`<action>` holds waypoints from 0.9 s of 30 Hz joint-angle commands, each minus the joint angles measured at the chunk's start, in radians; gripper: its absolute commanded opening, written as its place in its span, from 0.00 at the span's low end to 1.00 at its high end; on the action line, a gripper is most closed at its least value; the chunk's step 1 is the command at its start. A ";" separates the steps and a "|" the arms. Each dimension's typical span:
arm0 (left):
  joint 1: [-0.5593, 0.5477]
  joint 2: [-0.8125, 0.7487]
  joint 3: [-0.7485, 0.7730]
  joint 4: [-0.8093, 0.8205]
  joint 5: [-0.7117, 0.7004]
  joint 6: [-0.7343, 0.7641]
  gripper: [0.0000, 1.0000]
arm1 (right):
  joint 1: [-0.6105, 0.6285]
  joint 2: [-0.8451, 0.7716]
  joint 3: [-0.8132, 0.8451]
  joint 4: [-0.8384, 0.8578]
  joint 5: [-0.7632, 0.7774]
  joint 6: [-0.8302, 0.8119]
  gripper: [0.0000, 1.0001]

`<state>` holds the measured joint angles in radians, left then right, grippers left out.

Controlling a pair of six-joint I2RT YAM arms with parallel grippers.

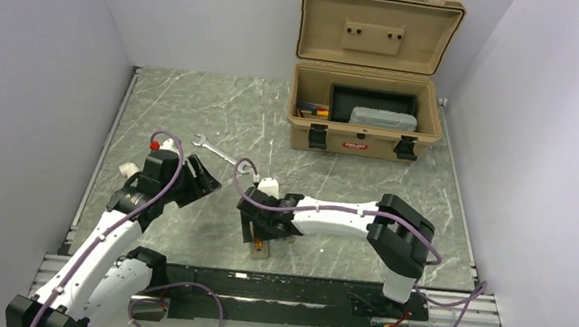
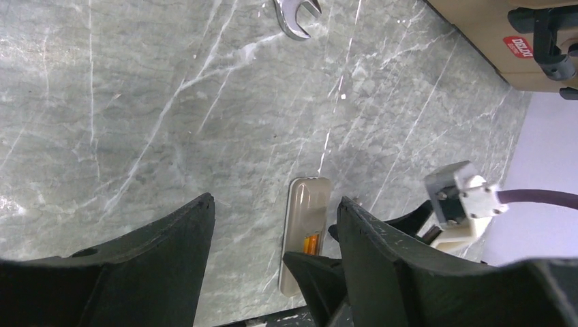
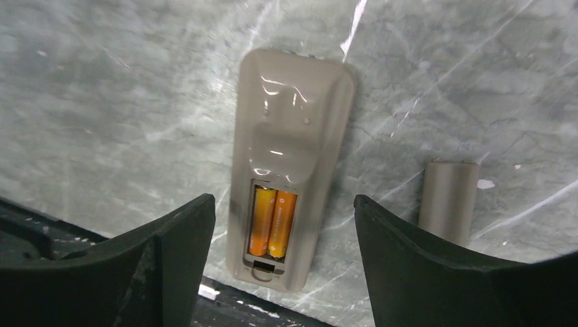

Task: Load the batteries into the remote control
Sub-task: Pick up the remote control from the center of the board.

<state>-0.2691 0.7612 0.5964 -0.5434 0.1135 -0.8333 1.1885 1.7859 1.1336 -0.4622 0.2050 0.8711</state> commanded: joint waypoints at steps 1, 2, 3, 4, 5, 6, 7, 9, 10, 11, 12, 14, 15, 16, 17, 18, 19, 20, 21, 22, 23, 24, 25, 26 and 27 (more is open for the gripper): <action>0.011 -0.011 -0.010 0.013 0.030 0.019 0.70 | 0.023 0.036 0.035 -0.042 0.021 0.039 0.75; 0.011 -0.013 -0.012 0.013 0.031 0.019 0.69 | 0.028 0.046 0.038 -0.049 0.025 0.039 0.74; 0.014 -0.015 -0.014 0.013 0.031 0.019 0.69 | 0.031 0.054 0.043 -0.059 0.032 0.038 0.72; 0.015 -0.015 -0.016 0.014 0.031 0.019 0.70 | 0.036 0.061 0.045 -0.068 0.038 0.037 0.70; 0.019 -0.015 -0.019 0.014 0.032 0.020 0.70 | 0.045 0.065 0.045 -0.074 0.045 0.034 0.67; 0.021 -0.014 -0.020 0.015 0.034 0.021 0.70 | 0.051 0.068 0.043 -0.079 0.049 0.033 0.65; 0.023 -0.013 -0.022 0.016 0.036 0.022 0.70 | 0.058 0.069 0.038 -0.081 0.053 0.031 0.62; 0.028 -0.010 -0.025 0.018 0.041 0.022 0.70 | 0.074 0.067 0.031 -0.081 0.056 0.027 0.56; 0.030 -0.009 -0.026 0.020 0.043 0.022 0.70 | 0.082 0.068 0.028 -0.085 0.060 0.024 0.54; 0.031 -0.007 -0.028 0.024 0.045 0.023 0.70 | 0.091 0.069 0.027 -0.091 0.065 0.022 0.51; 0.033 -0.007 -0.030 0.025 0.049 0.022 0.70 | 0.099 0.071 0.028 -0.100 0.072 0.019 0.50; 0.036 -0.003 -0.030 0.028 0.052 0.023 0.70 | 0.113 0.074 0.023 -0.119 0.086 0.015 0.50; 0.037 0.000 -0.030 0.028 0.052 0.025 0.70 | 0.120 0.075 0.019 -0.124 0.092 0.014 0.49; 0.039 0.003 -0.030 0.031 0.053 0.025 0.70 | 0.126 0.075 0.015 -0.128 0.095 0.012 0.49; 0.040 0.005 -0.030 0.031 0.055 0.027 0.70 | 0.131 0.075 0.008 -0.131 0.097 0.010 0.50; 0.040 0.009 -0.030 0.031 0.058 0.028 0.70 | 0.135 0.075 0.002 -0.133 0.097 0.009 0.53; 0.042 0.012 -0.029 0.033 0.059 0.029 0.70 | 0.137 0.074 -0.002 -0.135 0.096 0.005 0.57; 0.043 0.016 -0.029 0.033 0.062 0.030 0.70 | 0.142 0.073 -0.004 -0.139 0.099 0.002 0.63; 0.044 0.019 -0.028 0.034 0.063 0.031 0.70 | 0.146 0.072 -0.007 -0.143 0.103 -0.001 0.64; 0.044 0.021 -0.028 0.035 0.063 0.030 0.70 | 0.149 0.070 -0.010 -0.144 0.103 -0.006 0.64; 0.045 0.021 -0.028 0.036 0.064 0.030 0.70 | 0.152 0.069 -0.014 -0.144 0.103 -0.009 0.64; 0.046 0.025 -0.027 0.038 0.066 0.031 0.70 | 0.155 0.069 -0.016 -0.145 0.103 -0.011 0.62; 0.047 0.027 -0.026 0.039 0.068 0.030 0.70 | 0.156 0.069 -0.018 -0.145 0.103 -0.014 0.60; 0.047 0.030 -0.025 0.038 0.070 0.030 0.70 | 0.158 0.069 -0.020 -0.146 0.103 -0.016 0.57; 0.048 0.030 -0.024 0.038 0.072 0.031 0.70 | 0.159 0.069 -0.025 -0.147 0.103 -0.017 0.52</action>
<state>-0.2287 0.7868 0.5640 -0.5354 0.1627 -0.8238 1.3365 1.8359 1.1477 -0.5415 0.3351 0.8581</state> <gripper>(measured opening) 0.698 0.585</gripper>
